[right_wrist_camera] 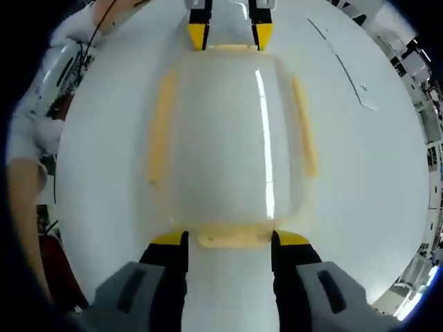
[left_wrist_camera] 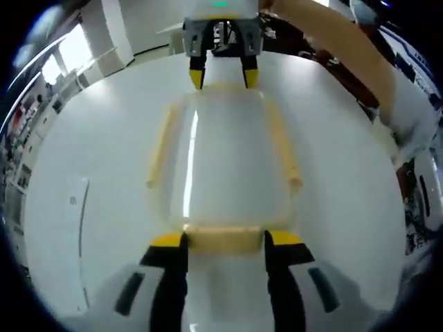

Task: Snap each plastic latch of the storage box into its locked position after aligning the lid with the box until every specified latch is closed and the lid sits flush.

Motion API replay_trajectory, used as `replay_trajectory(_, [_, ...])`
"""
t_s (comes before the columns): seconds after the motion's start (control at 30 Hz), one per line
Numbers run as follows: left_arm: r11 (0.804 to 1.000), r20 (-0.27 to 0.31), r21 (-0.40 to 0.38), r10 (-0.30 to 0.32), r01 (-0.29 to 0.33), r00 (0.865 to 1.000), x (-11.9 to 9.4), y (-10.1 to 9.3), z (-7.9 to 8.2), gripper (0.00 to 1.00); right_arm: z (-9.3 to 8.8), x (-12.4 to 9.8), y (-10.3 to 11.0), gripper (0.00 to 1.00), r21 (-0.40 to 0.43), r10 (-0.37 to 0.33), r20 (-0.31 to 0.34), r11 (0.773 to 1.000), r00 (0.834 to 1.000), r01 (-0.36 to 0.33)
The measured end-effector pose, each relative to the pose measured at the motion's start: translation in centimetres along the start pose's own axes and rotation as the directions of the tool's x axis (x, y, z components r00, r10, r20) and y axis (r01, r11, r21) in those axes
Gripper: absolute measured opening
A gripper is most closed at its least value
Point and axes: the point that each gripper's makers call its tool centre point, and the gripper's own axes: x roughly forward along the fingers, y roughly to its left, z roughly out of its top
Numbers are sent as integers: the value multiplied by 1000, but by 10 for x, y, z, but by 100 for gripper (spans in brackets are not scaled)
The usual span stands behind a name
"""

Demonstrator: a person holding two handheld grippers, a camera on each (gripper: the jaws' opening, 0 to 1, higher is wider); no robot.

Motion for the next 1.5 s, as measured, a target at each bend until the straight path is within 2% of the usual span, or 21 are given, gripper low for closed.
replay_trajectory(0.13, [1000, -24, 2, 3, -2, 1000, 0, -1, 0, 44, -1, -1, 0, 47, 5, -1, 27, 1000, 1000, 1])
replay_trajectory(0.2, [1000, -26, 6, -1, 1, 1000, 0, -1, 0, 43, -1, -2, 0, 41, 15, -2, 32, 1000, 999, 1])
replay_trajectory(0.6, [1000, -34, 1, -1, 1, 999, 1, 0, 0, 40, -2, -4, -3, 40, 31, -9, 52, 999, 999, 7])
replay_trajectory(0.8, [1000, -21, 13, -3, 3, 1000, 1, 2, -1, 39, -1, -3, -1, 40, 30, -13, 14, 999, 1000, 12])
replay_trajectory(0.9, [1000, -17, 14, -1, 2, 1000, 2, 2, -1, 39, -2, -3, -1, 40, 35, -17, 16, 999, 1000, 17])
replay_trajectory(1.07, [1000, -32, 23, 5, -4, 999, 2, 2, 0, 39, -2, -4, -1, 40, 39, -38, 8, 999, 999, 38])
replay_trajectory(1.23, [998, -70, 51, 28, -25, 997, 2, 1, 1, 38, -3, -4, 3, 40, 42, -42, -28, 998, 999, 44])
replay_trajectory(1.5, [995, -87, 70, 73, -67, 994, -1, 0, 1, 38, -3, -7, 5, 40, 46, -109, -49, 993, 993, 112])
